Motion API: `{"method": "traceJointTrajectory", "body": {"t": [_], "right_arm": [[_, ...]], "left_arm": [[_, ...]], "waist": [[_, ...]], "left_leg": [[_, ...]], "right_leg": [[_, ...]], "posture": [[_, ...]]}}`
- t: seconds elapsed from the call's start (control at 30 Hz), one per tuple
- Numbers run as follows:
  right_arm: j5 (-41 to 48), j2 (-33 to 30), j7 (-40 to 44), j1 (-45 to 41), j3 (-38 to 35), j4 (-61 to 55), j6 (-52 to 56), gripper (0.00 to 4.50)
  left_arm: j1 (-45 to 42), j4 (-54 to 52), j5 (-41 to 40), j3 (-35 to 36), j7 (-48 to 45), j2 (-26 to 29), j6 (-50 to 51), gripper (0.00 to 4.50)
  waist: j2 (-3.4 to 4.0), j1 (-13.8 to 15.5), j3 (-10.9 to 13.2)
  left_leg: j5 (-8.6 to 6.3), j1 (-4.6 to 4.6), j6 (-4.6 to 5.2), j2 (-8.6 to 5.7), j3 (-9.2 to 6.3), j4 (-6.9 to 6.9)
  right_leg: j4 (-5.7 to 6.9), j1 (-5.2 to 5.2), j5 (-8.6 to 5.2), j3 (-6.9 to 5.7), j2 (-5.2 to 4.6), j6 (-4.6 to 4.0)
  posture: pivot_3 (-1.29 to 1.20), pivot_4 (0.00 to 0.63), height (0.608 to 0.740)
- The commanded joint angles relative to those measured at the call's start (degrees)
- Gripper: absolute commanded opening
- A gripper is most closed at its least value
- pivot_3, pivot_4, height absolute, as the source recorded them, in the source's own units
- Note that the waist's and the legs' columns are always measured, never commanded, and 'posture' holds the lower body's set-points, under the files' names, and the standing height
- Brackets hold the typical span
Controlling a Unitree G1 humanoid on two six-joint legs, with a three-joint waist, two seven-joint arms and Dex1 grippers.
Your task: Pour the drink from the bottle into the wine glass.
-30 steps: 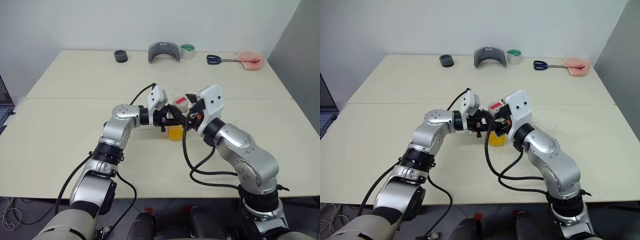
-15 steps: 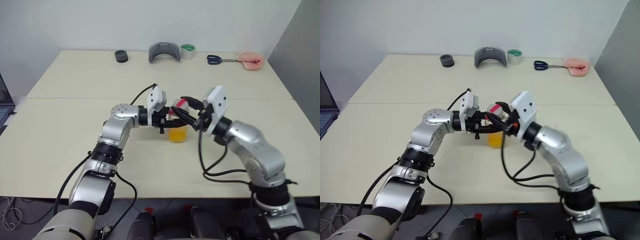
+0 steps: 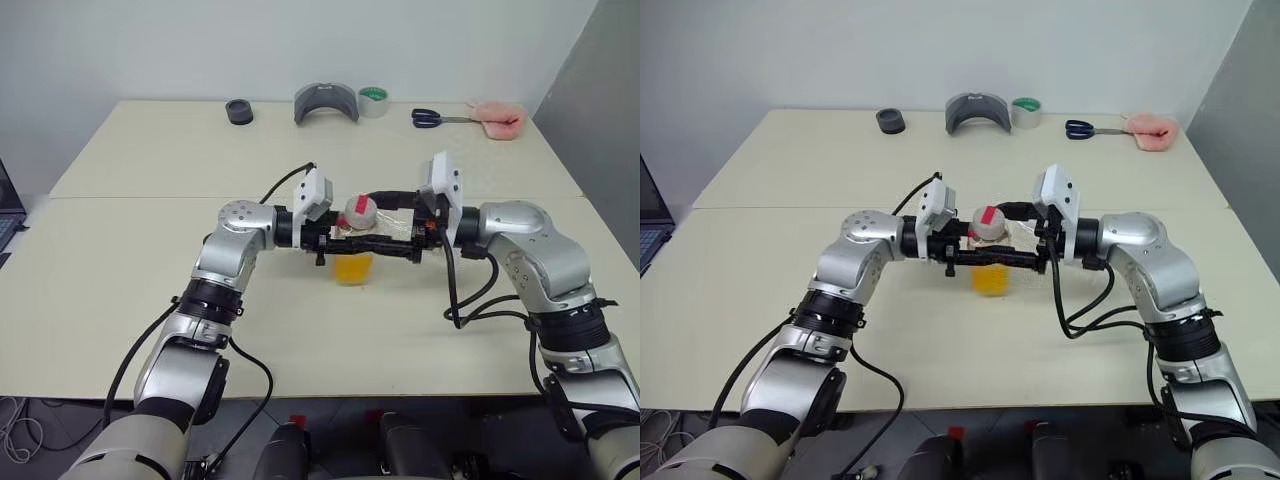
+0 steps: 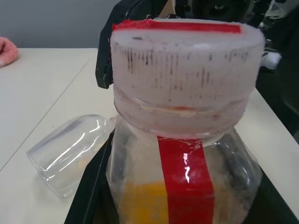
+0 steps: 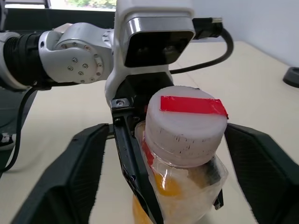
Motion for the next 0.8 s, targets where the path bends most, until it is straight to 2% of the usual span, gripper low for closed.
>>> {"method": "traceJointTrajectory", "body": {"t": [0.03,0.17,0.33,0.53,0.8], "right_arm": [[3.07,-0.42,-4.22,0.66,-4.80,-7.13,3.16,4.30],[3.77,-0.51,-9.67,4.27,-6.85,-15.04,5.96,4.30],[0.94,3.54,-18.27,8.17,-3.37,-22.64,6.54,4.30],[-5.14,7.85,-24.97,8.03,-0.59,-20.77,3.90,4.30],[-8.82,6.53,-26.17,7.98,-1.45,-17.96,2.58,4.30]], "left_arm": [[-0.41,-2.54,-1.13,1.03,0.30,-0.23,-1.22,1.76],[-0.88,-1.73,-1.07,1.22,0.33,-0.52,-1.73,1.76],[-1.02,-1.21,-1.04,1.14,0.38,-0.77,-2.18,1.76],[-1.29,-0.57,-0.80,1.21,0.30,-0.96,-2.59,1.76],[-0.86,-1.23,-0.95,1.29,0.48,-0.81,-2.28,1.76]], "waist": [[0.00,0.03,0.00],[0.00,0.18,0.00],[0.00,0.06,0.00],[0.00,0.10,0.00],[0.01,0.14,0.00]], "left_leg": [[0.00,0.00,0.00,0.00,0.00,0.00],[0.00,0.00,0.00,0.00,-0.01,0.00],[0.00,0.02,0.00,0.03,0.02,0.00],[0.00,0.03,0.00,0.01,0.02,0.01],[0.00,0.03,0.00,0.01,0.03,0.00]], "right_leg": [[0.00,0.00,0.00,0.01,0.00,0.00],[0.00,0.00,0.00,0.00,0.02,0.00],[0.03,-0.01,0.00,0.03,0.05,0.00],[0.04,-0.01,0.00,0.03,0.06,0.01],[0.03,-0.01,0.00,0.03,0.06,0.00]], "posture": [[0.00,0.150,0.740],[0.00,0.150,0.740],[0.00,0.150,0.740],[0.00,0.150,0.740],[0.00,0.150,0.740]]}}
